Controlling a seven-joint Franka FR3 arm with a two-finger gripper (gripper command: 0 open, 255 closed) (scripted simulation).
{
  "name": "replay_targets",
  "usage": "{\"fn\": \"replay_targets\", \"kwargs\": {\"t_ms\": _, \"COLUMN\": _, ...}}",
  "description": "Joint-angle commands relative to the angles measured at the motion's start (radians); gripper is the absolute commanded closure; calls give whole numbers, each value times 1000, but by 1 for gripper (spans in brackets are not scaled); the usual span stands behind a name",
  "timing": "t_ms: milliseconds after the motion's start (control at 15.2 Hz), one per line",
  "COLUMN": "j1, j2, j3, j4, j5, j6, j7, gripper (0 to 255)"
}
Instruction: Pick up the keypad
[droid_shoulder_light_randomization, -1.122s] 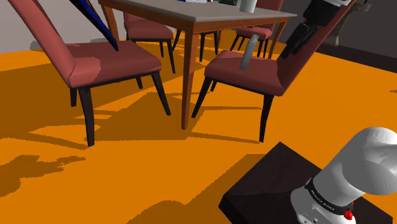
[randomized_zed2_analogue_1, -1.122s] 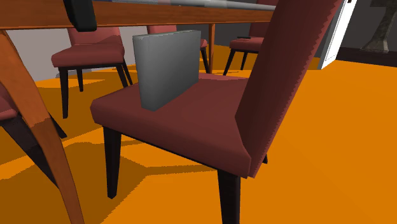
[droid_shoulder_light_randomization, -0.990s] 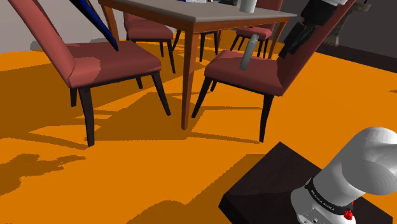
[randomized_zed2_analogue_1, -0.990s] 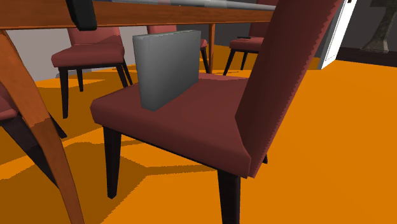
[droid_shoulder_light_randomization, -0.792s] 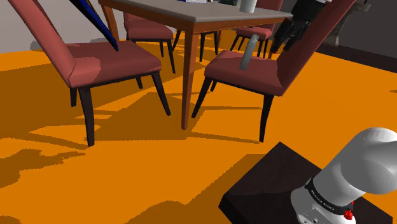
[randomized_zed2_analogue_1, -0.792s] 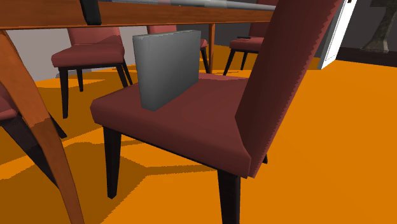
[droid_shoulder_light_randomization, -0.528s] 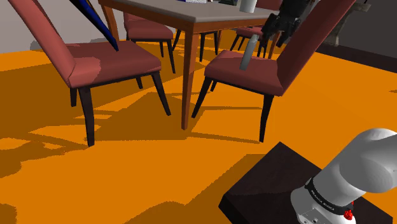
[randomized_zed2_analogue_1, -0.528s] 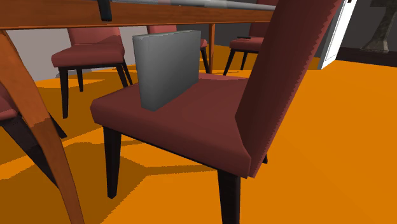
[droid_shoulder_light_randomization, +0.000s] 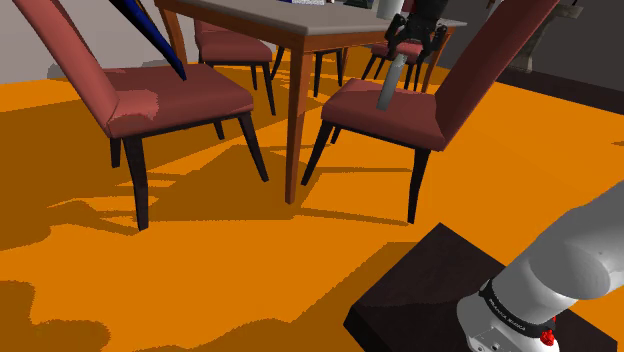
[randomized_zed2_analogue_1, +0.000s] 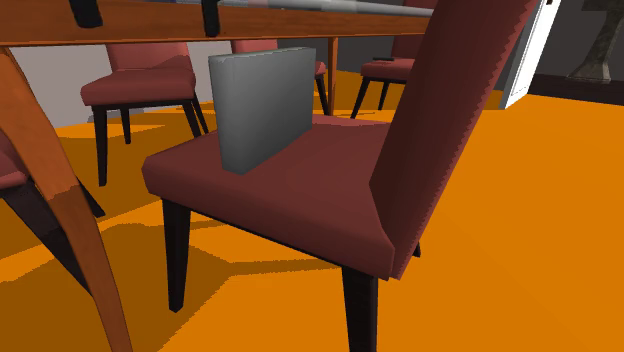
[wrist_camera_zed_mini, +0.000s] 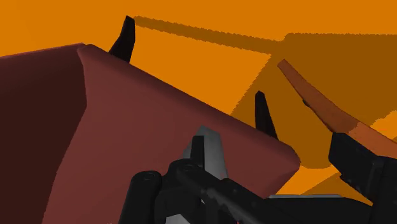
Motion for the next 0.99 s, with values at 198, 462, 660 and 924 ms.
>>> {"fn": "replay_targets", "kwargs": {"t_ms": 198, "j1": -39, "j2": 205, "j3": -34, "j4": 231, "j5": 20, "j6": -62, "j7": 132, "gripper": 0}}
{"fn": "replay_targets", "kwargs": {"t_ms": 462, "j1": -79, "j2": 380, "j3": -71, "j4": 451, "j5": 52, "j6": -137, "j7": 225, "gripper": 0}}
{"fn": "replay_targets", "kwargs": {"t_ms": 660, "j1": -117, "j2": 513, "j3": -96, "j4": 632, "j5": 83, "j6": -207, "j7": 288, "gripper": 0}}
{"fn": "replay_targets", "kwargs": {"t_ms": 924, "j1": -111, "j2": 478, "j3": -95, "j4": 524, "j5": 77, "j6": -134, "j7": 285, "gripper": 0}}
